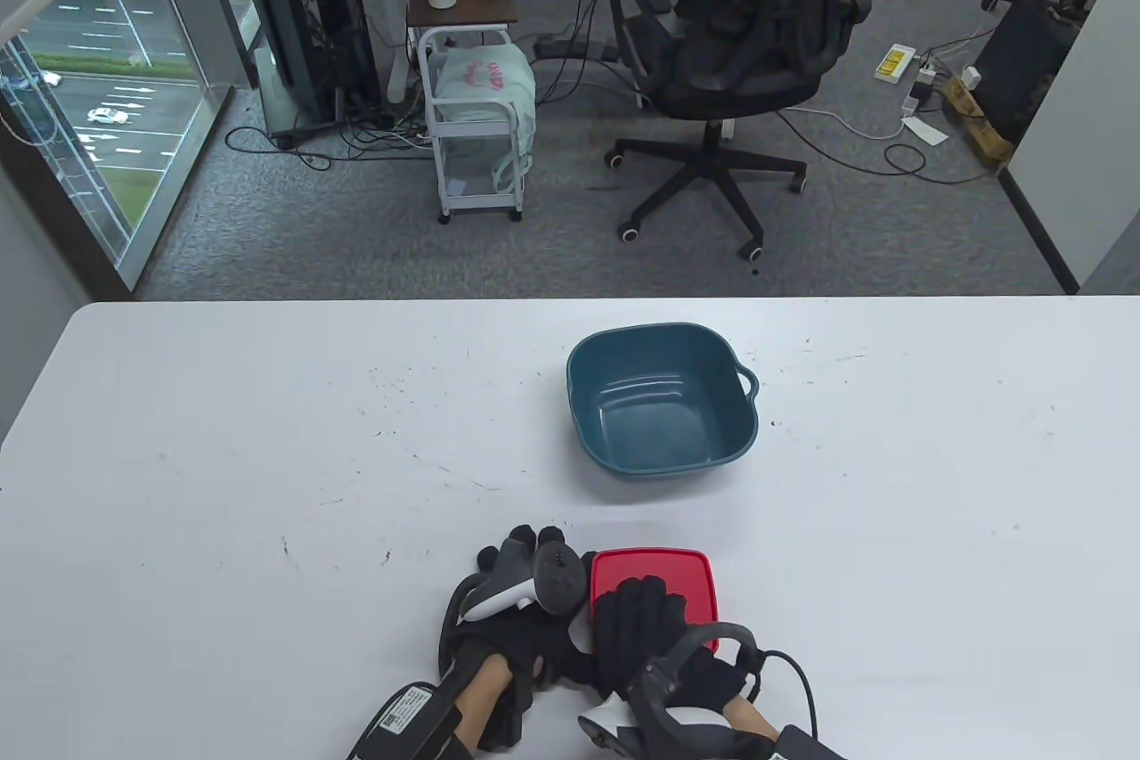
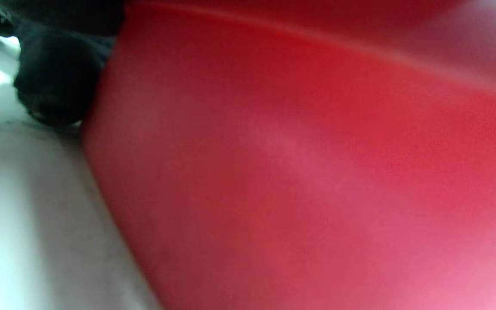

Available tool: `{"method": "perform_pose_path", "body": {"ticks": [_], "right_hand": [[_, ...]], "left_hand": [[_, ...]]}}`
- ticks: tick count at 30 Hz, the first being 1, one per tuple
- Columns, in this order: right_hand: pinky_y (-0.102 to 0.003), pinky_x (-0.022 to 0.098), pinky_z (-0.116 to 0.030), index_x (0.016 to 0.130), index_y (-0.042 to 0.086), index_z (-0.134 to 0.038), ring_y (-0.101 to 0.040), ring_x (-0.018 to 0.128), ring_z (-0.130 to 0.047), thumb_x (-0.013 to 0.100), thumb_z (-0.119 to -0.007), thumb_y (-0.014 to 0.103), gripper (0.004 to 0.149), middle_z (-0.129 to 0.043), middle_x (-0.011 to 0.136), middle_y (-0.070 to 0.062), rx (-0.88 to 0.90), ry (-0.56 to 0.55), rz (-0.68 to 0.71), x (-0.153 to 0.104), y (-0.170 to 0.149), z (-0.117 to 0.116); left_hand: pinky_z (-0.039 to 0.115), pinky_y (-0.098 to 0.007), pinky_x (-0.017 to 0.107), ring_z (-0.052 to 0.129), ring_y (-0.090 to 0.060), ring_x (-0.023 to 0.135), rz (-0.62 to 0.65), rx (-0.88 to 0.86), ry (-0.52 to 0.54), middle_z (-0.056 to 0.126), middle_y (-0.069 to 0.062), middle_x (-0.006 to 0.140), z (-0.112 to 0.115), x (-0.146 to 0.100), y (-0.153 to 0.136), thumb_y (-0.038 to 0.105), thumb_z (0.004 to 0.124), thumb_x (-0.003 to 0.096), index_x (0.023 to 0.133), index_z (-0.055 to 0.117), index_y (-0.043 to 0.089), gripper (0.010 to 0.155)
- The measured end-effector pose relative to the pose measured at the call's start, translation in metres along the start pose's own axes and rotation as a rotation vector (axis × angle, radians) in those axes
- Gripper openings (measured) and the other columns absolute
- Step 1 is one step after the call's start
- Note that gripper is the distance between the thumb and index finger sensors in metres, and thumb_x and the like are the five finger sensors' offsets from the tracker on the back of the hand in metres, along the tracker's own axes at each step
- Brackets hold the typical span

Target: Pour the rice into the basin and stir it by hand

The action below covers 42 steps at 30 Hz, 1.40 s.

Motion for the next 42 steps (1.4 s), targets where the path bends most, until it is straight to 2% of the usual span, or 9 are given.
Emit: {"method": "perform_pose_path", "body": {"ticks": [4,5,7,10,13,26,31,37,42], "right_hand": [[-0.051,0.016,-0.097,0.067,-0.001,-0.091,-0.045,0.034,-0.111,0.037,-0.062,0.047,0.064,-0.106,0.054,-0.025,-0.007,-0.074,-0.056,-0.004,-0.001,0.003],[-0.051,0.015,-0.096,0.065,-0.002,-0.091,-0.045,0.033,-0.111,0.038,-0.062,0.045,0.062,-0.107,0.052,-0.025,0.157,-0.102,-0.121,-0.002,-0.018,0.003],[-0.050,0.016,-0.095,0.065,0.000,-0.092,-0.043,0.033,-0.110,0.038,-0.063,0.046,0.061,-0.108,0.052,-0.023,0.276,-0.115,-0.158,-0.005,-0.029,0.002],[-0.049,0.019,-0.095,0.069,0.001,-0.090,-0.042,0.039,-0.110,0.037,-0.073,0.049,0.060,-0.107,0.058,-0.021,0.196,-0.107,-0.177,-0.009,-0.022,0.002],[-0.049,0.020,-0.095,0.071,0.002,-0.090,-0.042,0.041,-0.110,0.035,-0.083,0.045,0.056,-0.107,0.059,-0.020,0.255,-0.105,-0.211,-0.010,-0.026,0.002],[-0.044,0.013,-0.095,0.064,0.002,-0.091,-0.036,0.031,-0.113,0.037,-0.077,0.043,0.051,-0.110,0.049,-0.016,0.790,-0.339,-0.505,-0.031,-0.079,-0.010],[-0.045,0.013,-0.096,0.066,0.003,-0.090,-0.037,0.032,-0.113,0.037,-0.077,0.043,0.052,-0.110,0.050,-0.016,0.803,-0.363,-0.516,-0.035,-0.088,-0.004],[-0.050,0.022,-0.094,0.072,0.003,-0.086,-0.041,0.039,-0.111,0.037,-0.077,0.041,0.053,-0.105,0.058,-0.020,0.887,-0.490,-0.599,-0.056,-0.122,0.004],[-0.055,0.040,-0.087,0.083,0.008,-0.075,-0.044,0.063,-0.099,0.037,-0.079,0.029,0.051,-0.090,0.081,-0.020,1.129,-0.531,-0.904,-0.087,-0.178,-0.015]], "left_hand": [[0.001,-0.082,0.062,-0.015,-0.058,0.100,-0.005,0.001,0.002,-0.016,-0.020,0.113,0.000,0.000,0.000,0.078,0.079,0.0167,0.111,0.004,0.039,0.127],[0.000,-0.082,0.062,-0.015,-0.058,0.100,-0.007,0.003,0.001,-0.017,-0.020,0.113,0.000,0.000,0.000,0.078,0.079,0.0168,0.111,0.003,0.039,0.127],[0.000,-0.082,0.062,-0.015,-0.058,0.100,-0.008,0.002,0.001,-0.016,-0.020,0.112,0.000,0.001,0.000,0.078,0.079,0.0168,0.111,0.003,0.039,0.127],[-0.002,-0.081,0.061,-0.017,-0.058,0.099,0.000,-0.026,-0.007,-0.018,-0.020,0.112,0.001,0.001,-0.001,0.078,0.080,0.0176,0.111,0.003,0.040,0.127],[-0.006,-0.079,0.060,-0.021,-0.055,0.097,-0.013,-0.033,-0.025,-0.021,-0.018,0.110,0.002,0.003,-0.002,0.080,0.079,0.0170,0.110,-0.001,0.043,0.128],[-0.003,-0.079,0.060,-0.018,-0.055,0.098,-0.025,-0.033,-0.008,-0.019,-0.018,0.111,0.002,0.002,-0.001,0.079,0.081,0.0158,0.110,0.002,0.044,0.128],[-0.003,-0.079,0.061,-0.018,-0.055,0.098,-0.020,-0.043,-0.006,-0.018,-0.017,0.112,0.002,0.003,-0.002,0.079,0.082,0.0167,0.111,0.003,0.044,0.128],[-0.004,-0.079,0.060,-0.019,-0.055,0.098,-0.010,-0.037,-0.011,-0.019,-0.018,0.111,0.002,0.002,-0.002,0.079,0.082,0.0189,0.111,0.002,0.042,0.128],[-0.004,-0.079,0.061,-0.019,-0.055,0.098,-0.005,-0.032,-0.014,-0.019,-0.017,0.111,0.002,0.002,-0.003,0.079,0.082,0.0195,0.111,0.002,0.042,0.127]]}}
Point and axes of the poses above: the tracker on the back of each hand, its own y axis roughly to the thumb side, its own x axis roughly from the wrist to the fingertips, z = x × y, the point moved 1 cm from there along x, roughly from the wrist to the fingertips
